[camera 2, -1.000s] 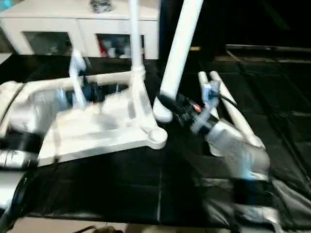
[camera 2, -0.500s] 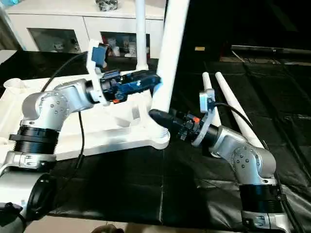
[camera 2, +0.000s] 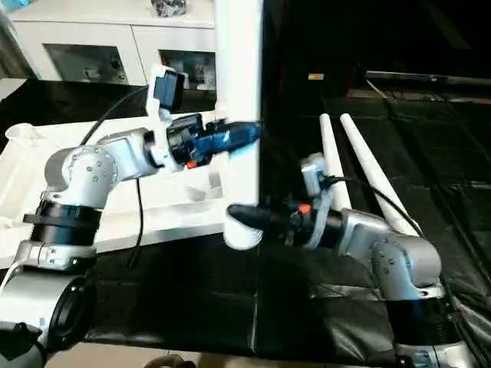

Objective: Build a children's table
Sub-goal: Insert table leg to table base

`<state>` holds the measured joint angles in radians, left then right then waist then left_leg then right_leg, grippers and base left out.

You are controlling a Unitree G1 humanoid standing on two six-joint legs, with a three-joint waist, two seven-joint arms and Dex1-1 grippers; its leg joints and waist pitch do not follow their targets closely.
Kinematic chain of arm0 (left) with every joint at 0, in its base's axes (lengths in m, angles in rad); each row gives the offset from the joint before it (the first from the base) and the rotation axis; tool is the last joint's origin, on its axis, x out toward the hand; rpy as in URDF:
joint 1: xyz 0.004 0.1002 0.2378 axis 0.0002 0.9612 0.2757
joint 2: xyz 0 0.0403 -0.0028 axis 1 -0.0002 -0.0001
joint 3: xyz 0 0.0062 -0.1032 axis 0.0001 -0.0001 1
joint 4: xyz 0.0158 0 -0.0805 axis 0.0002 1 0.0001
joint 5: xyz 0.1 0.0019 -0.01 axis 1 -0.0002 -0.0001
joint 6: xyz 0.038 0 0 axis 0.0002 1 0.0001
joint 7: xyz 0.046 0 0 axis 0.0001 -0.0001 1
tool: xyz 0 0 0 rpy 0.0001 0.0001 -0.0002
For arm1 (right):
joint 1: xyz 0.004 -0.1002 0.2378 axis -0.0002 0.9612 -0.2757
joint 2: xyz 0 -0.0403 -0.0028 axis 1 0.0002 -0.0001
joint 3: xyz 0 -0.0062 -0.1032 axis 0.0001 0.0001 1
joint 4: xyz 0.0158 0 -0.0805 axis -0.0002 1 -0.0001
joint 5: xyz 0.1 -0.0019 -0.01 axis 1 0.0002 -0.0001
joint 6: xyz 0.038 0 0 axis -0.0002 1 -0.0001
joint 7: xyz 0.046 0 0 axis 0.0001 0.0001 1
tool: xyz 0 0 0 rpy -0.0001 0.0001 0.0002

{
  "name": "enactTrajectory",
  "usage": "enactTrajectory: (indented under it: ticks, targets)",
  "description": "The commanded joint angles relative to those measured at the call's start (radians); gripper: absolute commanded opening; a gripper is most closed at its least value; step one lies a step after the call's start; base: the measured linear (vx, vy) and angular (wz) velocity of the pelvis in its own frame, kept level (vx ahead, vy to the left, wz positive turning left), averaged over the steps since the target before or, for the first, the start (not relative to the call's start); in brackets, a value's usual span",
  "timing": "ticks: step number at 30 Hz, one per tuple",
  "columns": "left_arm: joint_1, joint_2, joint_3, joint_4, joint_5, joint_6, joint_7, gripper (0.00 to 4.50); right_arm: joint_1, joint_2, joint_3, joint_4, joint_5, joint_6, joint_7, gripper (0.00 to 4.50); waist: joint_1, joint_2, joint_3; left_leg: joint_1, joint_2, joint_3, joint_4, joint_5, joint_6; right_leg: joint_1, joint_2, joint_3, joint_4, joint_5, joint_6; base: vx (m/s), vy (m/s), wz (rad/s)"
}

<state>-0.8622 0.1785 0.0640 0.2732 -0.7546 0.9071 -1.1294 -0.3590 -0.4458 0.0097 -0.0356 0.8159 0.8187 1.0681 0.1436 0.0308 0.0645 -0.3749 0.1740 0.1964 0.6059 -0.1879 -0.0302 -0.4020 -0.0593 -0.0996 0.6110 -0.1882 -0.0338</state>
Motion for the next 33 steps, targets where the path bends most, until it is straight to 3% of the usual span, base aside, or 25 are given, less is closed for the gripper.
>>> enactTrajectory:
  ticks: [1,14,27,29,33]
  targets:
    - [0.005,0.01,0.006,-0.03,-0.035,0.02,-0.036,3.41,-0.01,-0.017,0.009,-0.033,0.006,0.004,0.025,2.43,0.001,-0.019,-0.082,0.009,0.055,-0.03,-0.053,-0.056,0.07,0.063,-0.097,0.061,-0.083,-0.251,-0.13,0.0,0.0,0.0]
    - [0.027,0.028,0.013,-0.079,-0.145,0.09,-0.158,2.22,0.006,-0.048,0.04,-0.069,0.019,0.02,0.1,2.43,0.001,-0.018,-0.083,0.01,0.056,-0.031,-0.052,-0.059,0.069,0.063,-0.095,0.061,-0.082,-0.253,-0.129,0.0,0.0,0.0]
    - [0.028,0.031,0.034,-0.059,-0.131,0.054,-0.111,1.99,-0.012,-0.027,0.027,-0.034,-0.021,-0.004,0.039,2.43,0.0,-0.018,-0.085,0.008,0.054,-0.031,-0.051,-0.052,0.066,0.065,-0.095,0.062,-0.08,-0.238,-0.127,0.0,0.0,0.0]
    - [0.031,0.035,0.038,-0.059,-0.115,0.038,-0.09,1.96,-0.026,-0.008,0.016,-0.012,-0.054,-0.04,-0.007,3.13,0.0,-0.014,-0.085,0.009,0.056,-0.032,-0.052,-0.052,0.061,0.063,-0.096,0.061,-0.08,-0.237,-0.127,0.0,0.0,0.0]
    - [0.035,0.044,0.035,-0.055,-0.057,-0.01,-0.027,1.94,-0.048,0.023,-0.018,0.012,-0.064,-0.077,-0.062,3.34,-0.006,-0.014,-0.084,0.012,0.055,-0.032,-0.054,-0.063,0.047,0.063,-0.095,0.061,-0.083,-0.247,-0.12,0.0,0.0,0.0]
